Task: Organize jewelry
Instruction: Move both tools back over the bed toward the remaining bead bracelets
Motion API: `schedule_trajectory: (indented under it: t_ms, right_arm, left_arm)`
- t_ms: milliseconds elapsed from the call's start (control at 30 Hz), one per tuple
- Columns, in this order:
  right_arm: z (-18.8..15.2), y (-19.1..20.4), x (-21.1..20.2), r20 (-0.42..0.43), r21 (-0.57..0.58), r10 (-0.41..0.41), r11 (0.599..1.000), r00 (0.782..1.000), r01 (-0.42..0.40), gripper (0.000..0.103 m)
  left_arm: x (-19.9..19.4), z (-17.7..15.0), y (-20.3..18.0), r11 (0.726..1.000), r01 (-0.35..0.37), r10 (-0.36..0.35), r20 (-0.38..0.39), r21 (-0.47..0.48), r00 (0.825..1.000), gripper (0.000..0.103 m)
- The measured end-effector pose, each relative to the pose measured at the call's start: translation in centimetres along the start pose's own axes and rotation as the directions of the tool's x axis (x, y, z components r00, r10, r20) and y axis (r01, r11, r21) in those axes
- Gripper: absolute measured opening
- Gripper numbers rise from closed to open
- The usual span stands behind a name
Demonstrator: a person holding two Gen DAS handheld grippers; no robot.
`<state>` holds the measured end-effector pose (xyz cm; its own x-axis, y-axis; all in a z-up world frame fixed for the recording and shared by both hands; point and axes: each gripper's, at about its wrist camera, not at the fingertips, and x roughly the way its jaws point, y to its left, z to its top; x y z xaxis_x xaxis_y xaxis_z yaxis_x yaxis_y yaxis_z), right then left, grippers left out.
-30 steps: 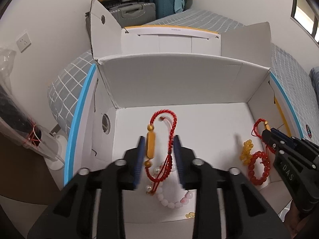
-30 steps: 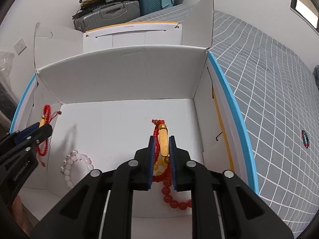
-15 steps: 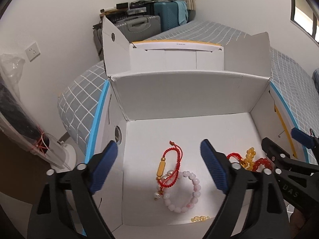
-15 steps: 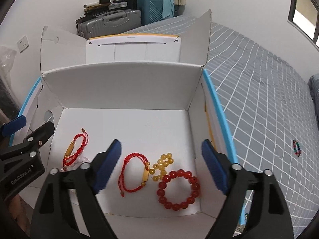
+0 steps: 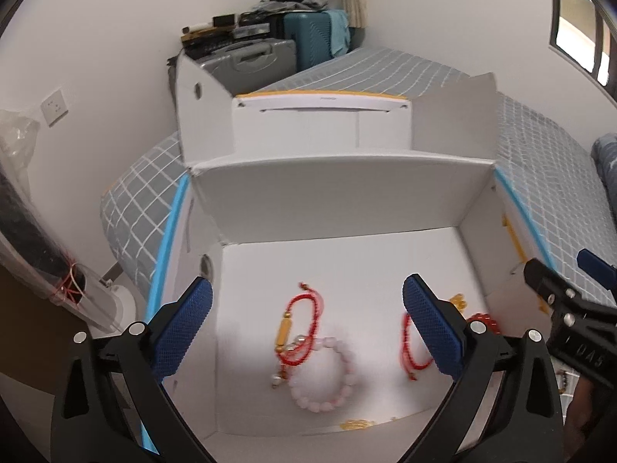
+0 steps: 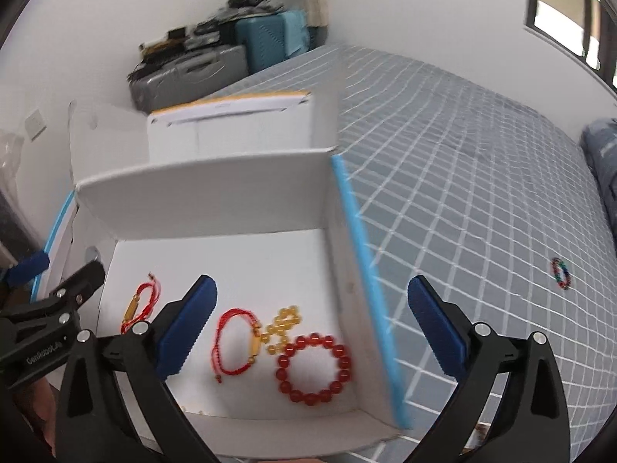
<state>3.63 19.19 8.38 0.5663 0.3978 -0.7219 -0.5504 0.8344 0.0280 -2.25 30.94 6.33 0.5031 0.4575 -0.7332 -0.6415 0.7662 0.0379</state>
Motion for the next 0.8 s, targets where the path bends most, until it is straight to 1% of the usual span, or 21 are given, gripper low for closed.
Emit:
schedule_trajectory:
  t_ms: [133,200,267,433,533,567,667,733,800]
  right_arm:
    - [0.4,-3.1,-1.7,0.028,0.044,-0.021,0.999,0.999,0.02,0.095]
    - [0.5,-4.8,-2.6,0.044,0.051,-0.056,0.997,0.997,0.054,0.095]
    - [0.6,-6.9,-3.4,0.049,0.057,-0.094,0.994,0.994,0.091,0.095]
    - [0.2,-12.9,-4.8,0.035,0.121,-0.163,0.98,0.986,0.158,0.095]
    - [-0.3,-17.5,-5.5,0.014,0.173,-0.209,0.964,0.978,0.203,0.095]
    - [-0.4,-18.5,-5.6,0.009,0.184,-0.213,0.961,0.977,0.207,0.095]
    - [-0.7,-22.2,-5.7,-0.013,0.203,-0.257,0.946,0.966,0.254,0.095]
    - [-0.8,-24.6,-5.6,-0.031,0.203,-0.285,0.937,0.958,0.285,0.095]
    - [-1.0,-26.4,-5.3,-0.042,0.208,-0.297,0.931,0.954,0.299,0.095]
  left_arm:
    - [-1.4,0.0,-2.7,0.998,0.041,-0.042,0.015,0.039,0.999,0.097]
    - [-2.1,0.0,-4.2,0.997,0.058,-0.059,0.021,0.058,0.998,0.097]
    - [-3.2,-0.2,-6.3,0.993,0.089,-0.091,0.03,0.084,0.995,0.097]
    - [-5.4,-0.7,-12.0,0.977,0.138,-0.147,0.046,0.159,0.988,0.097]
    - [-6.7,-1.8,-16.6,0.957,0.185,-0.197,0.032,0.224,0.98,0.097]
    - [-7.0,-2.1,-17.8,0.951,0.195,-0.207,0.026,0.239,0.978,0.097]
    - [-7.6,-3.5,-21.9,0.927,0.236,-0.246,-0.002,0.293,0.969,0.097]
    - [-7.6,-4.9,-25.1,0.904,0.262,-0.265,-0.037,0.338,0.963,0.097]
    - [-7.3,-6.1,-27.3,0.884,0.284,-0.276,-0.075,0.371,0.958,0.097]
